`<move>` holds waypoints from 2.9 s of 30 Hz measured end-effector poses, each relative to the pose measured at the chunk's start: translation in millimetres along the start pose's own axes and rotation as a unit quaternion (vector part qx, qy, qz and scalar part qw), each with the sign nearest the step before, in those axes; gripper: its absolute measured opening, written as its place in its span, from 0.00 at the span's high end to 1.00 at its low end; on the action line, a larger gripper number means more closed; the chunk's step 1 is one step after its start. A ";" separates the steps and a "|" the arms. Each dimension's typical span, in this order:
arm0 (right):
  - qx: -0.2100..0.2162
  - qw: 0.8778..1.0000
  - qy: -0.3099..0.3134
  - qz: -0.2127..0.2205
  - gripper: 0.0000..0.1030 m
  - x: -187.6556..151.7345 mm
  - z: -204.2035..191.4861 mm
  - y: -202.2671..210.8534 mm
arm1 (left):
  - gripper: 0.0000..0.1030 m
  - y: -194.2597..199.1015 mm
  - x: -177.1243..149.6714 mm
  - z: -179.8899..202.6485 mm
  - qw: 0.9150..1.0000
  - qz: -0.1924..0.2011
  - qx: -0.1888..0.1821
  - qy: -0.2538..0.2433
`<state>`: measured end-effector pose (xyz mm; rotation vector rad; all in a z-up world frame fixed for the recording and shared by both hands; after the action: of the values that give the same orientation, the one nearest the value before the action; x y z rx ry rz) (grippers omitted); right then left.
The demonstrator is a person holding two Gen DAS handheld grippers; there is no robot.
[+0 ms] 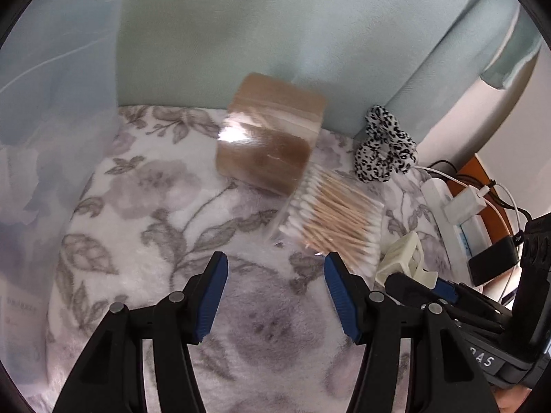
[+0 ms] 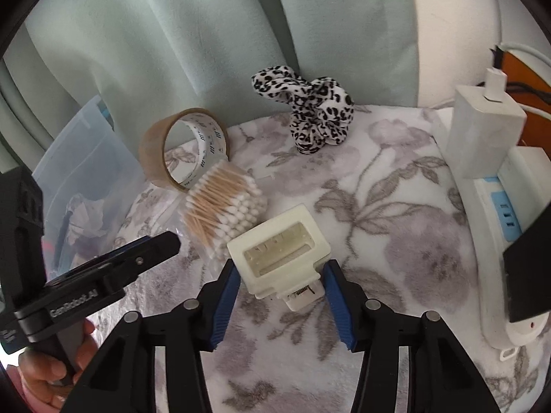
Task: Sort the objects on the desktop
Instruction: 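Close the left gripper on the cotton swab bag while the right grips the cream holder, then lift the swab bag and cream holder and carry both toward the bin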
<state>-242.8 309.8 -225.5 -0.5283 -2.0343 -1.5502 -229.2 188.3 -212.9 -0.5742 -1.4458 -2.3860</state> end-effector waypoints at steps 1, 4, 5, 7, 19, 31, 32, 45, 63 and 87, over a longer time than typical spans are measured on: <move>0.000 1.000 -0.003 0.003 0.49 -1.1 1.6 3.7 | 0.42 -1.3 0.0 0.9 1.000 -0.003 -0.007 0.001; -0.005 1.000 -0.006 0.008 0.49 -4.4 5.8 14.2 | 0.42 -6.1 0.3 2.5 0.999 -0.014 -0.031 0.013; -0.005 1.000 -0.008 0.009 0.49 -6.0 7.5 18.6 | 0.42 -8.3 0.6 3.0 0.999 -0.017 -0.038 0.018; -0.005 1.000 -0.010 0.012 0.49 -8.2 9.1 24.6 | 0.42 -9.6 2.1 2.2 0.998 -0.018 -0.047 0.031; -0.007 0.999 -0.033 0.001 0.49 -20.9 26.4 30.6 | 0.67 1.3 9.8 -20.5 0.988 -0.009 -0.093 0.120; -0.008 0.999 -0.046 -0.002 0.49 -25.1 28.3 33.5 | 0.96 -2.7 7.5 -8.2 0.988 -0.014 -0.088 0.128; -0.009 0.999 -0.047 -0.003 0.49 -23.9 28.3 34.4 | 0.97 -0.8 6.6 -5.4 0.989 -0.012 -0.088 0.122; -0.023 0.999 -0.037 0.021 0.49 -28.0 10.0 79.8 | 0.98 53.1 -0.9 21.7 0.993 0.021 -0.094 0.065; -0.026 0.998 0.010 0.050 0.49 -31.2 -46.7 140.6 | 0.98 129.5 -23.3 29.7 0.992 0.055 -0.104 0.039; 0.003 0.991 0.096 0.090 0.49 3.3 -150.4 175.2 | 0.98 247.9 -4.1 4.2 0.979 0.154 -0.133 0.023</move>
<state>-115.8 211.7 -59.5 -0.5225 -1.7948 -1.4286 -115.1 80.0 -21.2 -0.7411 -0.9433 -2.3338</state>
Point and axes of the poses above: each gripper's, at about its wrist camera, not at the fingertips, and y roughly against the way its jaws point, z to its right, x to its top, the point moved 6 cm from there along -y, roughly the way its jaws point, and after that the axes turned 12 degrees about y, right-handed, at the moved point
